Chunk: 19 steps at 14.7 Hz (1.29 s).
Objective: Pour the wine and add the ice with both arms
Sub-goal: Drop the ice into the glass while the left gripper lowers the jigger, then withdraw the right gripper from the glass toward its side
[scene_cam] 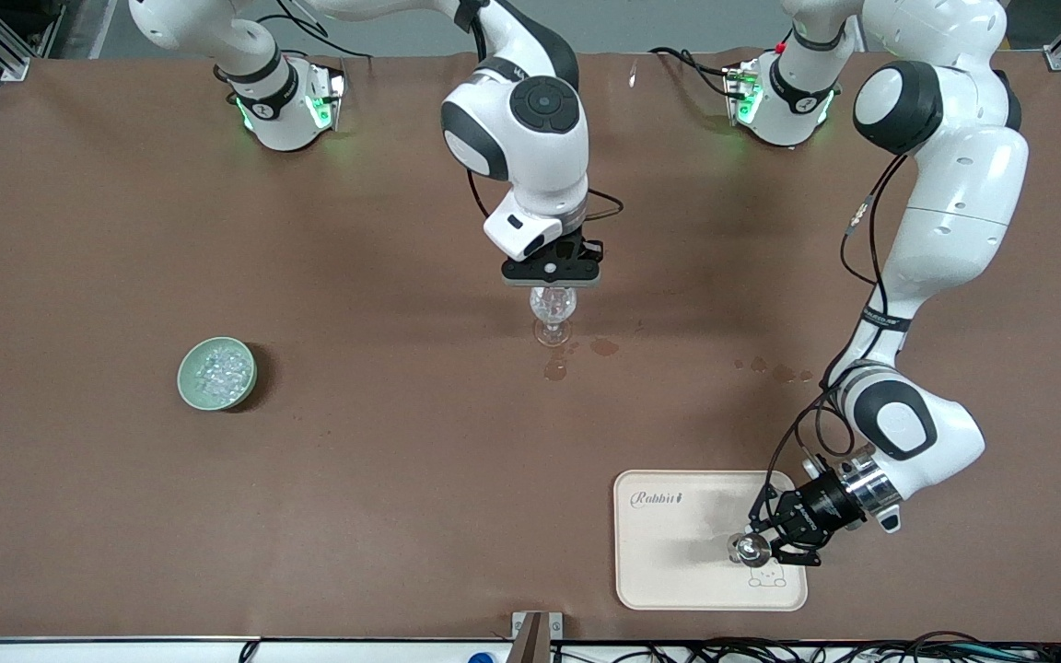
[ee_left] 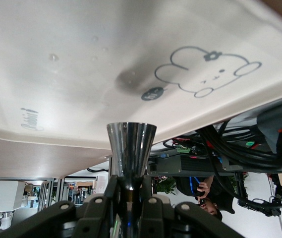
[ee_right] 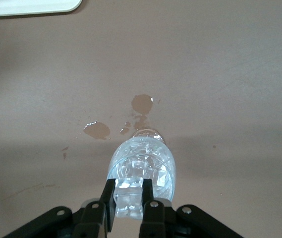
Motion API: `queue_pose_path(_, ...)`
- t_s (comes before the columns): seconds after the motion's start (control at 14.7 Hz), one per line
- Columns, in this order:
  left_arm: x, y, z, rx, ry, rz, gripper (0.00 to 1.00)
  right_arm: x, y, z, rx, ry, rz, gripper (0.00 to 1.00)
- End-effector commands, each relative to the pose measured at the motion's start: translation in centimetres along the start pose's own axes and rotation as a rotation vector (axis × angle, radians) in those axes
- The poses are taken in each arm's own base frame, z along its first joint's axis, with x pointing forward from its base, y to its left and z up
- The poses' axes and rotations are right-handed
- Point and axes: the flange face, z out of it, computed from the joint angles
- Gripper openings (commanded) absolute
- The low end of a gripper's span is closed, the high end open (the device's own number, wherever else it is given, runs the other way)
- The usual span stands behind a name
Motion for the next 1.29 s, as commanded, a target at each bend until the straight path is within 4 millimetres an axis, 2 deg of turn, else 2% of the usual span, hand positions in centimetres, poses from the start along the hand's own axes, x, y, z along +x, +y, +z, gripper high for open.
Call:
queue_pose_path(0.0, 0.7, -0.1, 0.5, -0.009, -0.016, 0.030, 0.01, -0.2, -0.1, 0.0, -0.008, -0.003, 0.002, 0.30)
queue_pose_path(0.27, 1.4, -0.4, 0.7, 0.001, -0.013, 0.029, 0.01, -0.1, 0.1, 0.0, -0.025, 0.008, -0.026, 0.49)
queue_pose_path(0.41, 1.6, -0.2, 0.5, -0.002, -0.012, 0.026, 0.01, 0.1, 0.2, -0.2, -0.023, 0.010, -0.024, 0.51)
queue_pose_path(0.54, 1.6, -0.1, 0.3, -0.005, -0.013, 0.026, 0.05, 0.9, 1.0, -0.9, -0.024, 0.014, -0.011, 0.53)
queue_pose_path(0.61, 1.7, -0.2, 0.4, 0.002, -0.016, 0.025, 0.06, 2.0, 2.3, -1.8, -0.038, 0.005, 0.012, 0.57)
queue_pose_path(0.68, 1.8, -0.3, 0.4, 0.014, -0.020, 0.022, 0.07, 3.5, 4.3, -3.7, -0.050, 0.000, 0.035, 0.61)
queue_pose_path(0.75, 1.9, -0.3, 0.4, 0.023, -0.027, 0.020, 0.08, 5.0, 6.5, -5.0, -0.056, -0.008, 0.022, 0.69)
queue_pose_path(0.82, 1.9, -0.2, 0.3, 0.030, -0.031, 0.019, 0.08, 6.4, 9.5, -6.6, -0.064, -0.015, -0.006, 0.81)
queue_pose_path(0.88, 1.9, -0.3, 0.3, 0.035, -0.034, 0.017, 0.10, 7.6, 12.2, -7.7, -0.062, -0.016, -0.010, 0.88)
queue_pose_path(1.09, 2.0, -0.3, 0.3, 0.035, -0.034, 0.018, 0.20, 10.1, 19.6, -10.3, -0.077, 0.004, -0.015, 0.91)
queue_pose_path(1.22, 2.1, -0.3, 0.3, 0.035, -0.032, 0.016, 0.22, 11.1, 24.5, -11.3, -0.112, 0.020, -0.035, 0.92)
